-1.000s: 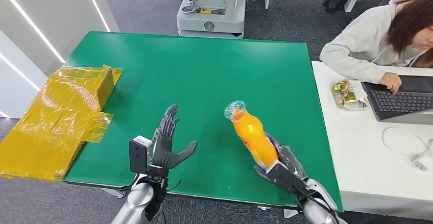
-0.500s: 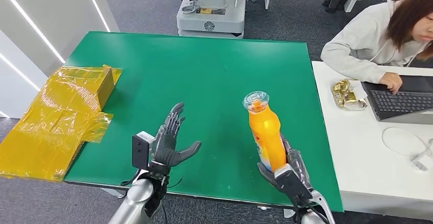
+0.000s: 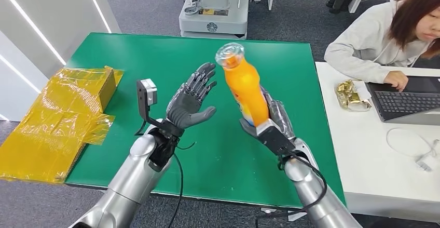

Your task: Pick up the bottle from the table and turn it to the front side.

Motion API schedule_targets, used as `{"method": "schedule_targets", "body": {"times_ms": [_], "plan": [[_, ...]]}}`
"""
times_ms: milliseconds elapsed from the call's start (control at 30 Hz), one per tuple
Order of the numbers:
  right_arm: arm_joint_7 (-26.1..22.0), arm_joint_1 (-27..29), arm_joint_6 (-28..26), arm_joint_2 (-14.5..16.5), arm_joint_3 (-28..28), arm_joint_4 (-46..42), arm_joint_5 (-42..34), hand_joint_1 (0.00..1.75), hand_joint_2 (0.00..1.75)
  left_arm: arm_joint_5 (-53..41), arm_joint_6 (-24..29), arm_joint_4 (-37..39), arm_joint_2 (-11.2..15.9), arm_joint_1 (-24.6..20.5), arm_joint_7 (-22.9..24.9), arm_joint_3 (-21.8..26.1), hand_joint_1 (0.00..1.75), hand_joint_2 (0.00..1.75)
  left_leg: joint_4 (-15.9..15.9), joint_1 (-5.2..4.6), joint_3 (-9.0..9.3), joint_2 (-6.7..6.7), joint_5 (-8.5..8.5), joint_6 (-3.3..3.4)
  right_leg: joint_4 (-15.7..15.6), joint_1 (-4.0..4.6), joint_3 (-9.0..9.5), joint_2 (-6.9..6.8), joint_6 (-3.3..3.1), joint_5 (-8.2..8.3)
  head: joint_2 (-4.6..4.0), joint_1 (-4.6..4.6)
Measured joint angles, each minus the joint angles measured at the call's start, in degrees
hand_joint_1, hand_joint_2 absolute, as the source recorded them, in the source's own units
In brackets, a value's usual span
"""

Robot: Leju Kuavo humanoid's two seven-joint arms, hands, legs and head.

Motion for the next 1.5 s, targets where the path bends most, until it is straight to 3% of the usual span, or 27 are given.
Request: {"method": "schedule_targets", "body": {"times_ms": [267, 533, 833, 900, 967, 1033, 1100, 1167, 1500], "plan": [[0.21, -7.63, -0.71, 3.85, 6.63, 9.09, -1.49, 1.75, 1.75, 0.11, 2.26, 2.56, -0.01, -6.60, 0.32, -2.69, 0.00, 1.75, 0.00, 0.00, -0.07, -0.02, 0.01, -0.01, 0.00, 0.00, -0.05, -0.02, 0.00, 0.00, 0.00, -0.01], [0.14, -9.48, -1.16, 4.66, 7.94, 11.68, -1.80, 1.75, 1.75, -0.74, 3.46, 3.95, 0.04, -8.24, -0.47, -3.29, 0.00, 1.75, 0.00, -0.01, -0.12, -0.02, 0.00, 0.00, -0.02, -0.01, -0.08, -0.03, 0.00, 0.00, 0.00, 0.01], [2.22, -10.00, -1.52, 5.11, 9.77, 11.97, -1.14, 1.75, 1.75, -7.82, 10.86, 4.30, -0.01, -9.84, -3.16, -3.46, 0.03, 1.75, 0.00, 0.00, -0.11, -0.01, 0.01, -0.01, -0.01, 0.00, -0.11, -0.02, 0.00, 0.00, 0.00, -0.01], [2.53, -10.00, -1.81, 5.08, 9.98, 11.97, -1.12, 1.75, 1.75, -8.59, 11.07, 4.56, -0.07, -9.85, -2.83, -3.48, 0.35, 1.75, 0.00, 0.00, -0.11, -0.01, 0.01, -0.01, -0.01, 0.00, -0.12, 0.00, 0.00, 0.00, 0.00, -0.01], [3.02, -9.98, -1.98, 4.99, 10.16, 11.97, -1.21, 1.75, 1.75, -8.46, 10.72, 5.01, -0.28, -9.85, -1.99, -3.52, 0.96, 1.75, 0.01, -0.01, -0.12, -0.01, 0.01, 0.00, -0.01, 0.00, -0.12, -0.01, 0.00, 0.00, 0.00, -0.01], [3.47, -9.96, -2.13, 4.88, 10.39, 11.97, -1.26, 1.75, 1.75, -7.67, 10.14, 5.62, -0.61, -9.86, -1.04, -3.60, 1.43, 1.75, 0.01, -0.01, -0.12, -0.02, 0.01, 0.00, -0.02, 0.00, -0.12, -0.02, 0.00, 0.00, 0.00, 0.01], [3.81, -9.92, -2.28, 4.72, 10.64, 11.97, -1.25, 1.75, 1.75, -6.24, 9.52, 6.25, -0.94, -9.88, -0.18, -3.71, 1.66, 1.75, 0.01, -0.01, -0.12, -0.01, 0.01, 0.00, -0.02, -0.01, -0.12, -0.01, 0.00, 0.00, 0.00, 0.01], [4.05, -9.81, -2.54, 4.49, 10.84, 11.97, -1.28, 1.75, 1.75, -4.23, 8.81, 6.83, -1.24, -9.99, 0.74, -3.88, 1.75, 1.75, 0.02, -0.02, -0.12, -0.01, 0.00, 0.00, -0.02, -0.01, -0.12, -0.02, 0.00, 0.00, 0.00, 0.00], [4.51, -8.85, -4.05, 3.42, 11.24, 11.41, -1.57, 1.75, 1.75, 5.75, 4.04, 10.01, -1.84, -11.84, 5.25, -4.56, 1.75, 1.75, 0.02, -0.01, -0.11, 0.00, 0.00, 0.00, -0.02, 0.00, -0.14, 0.01, 0.00, 0.00, 0.00, -0.01]]}}
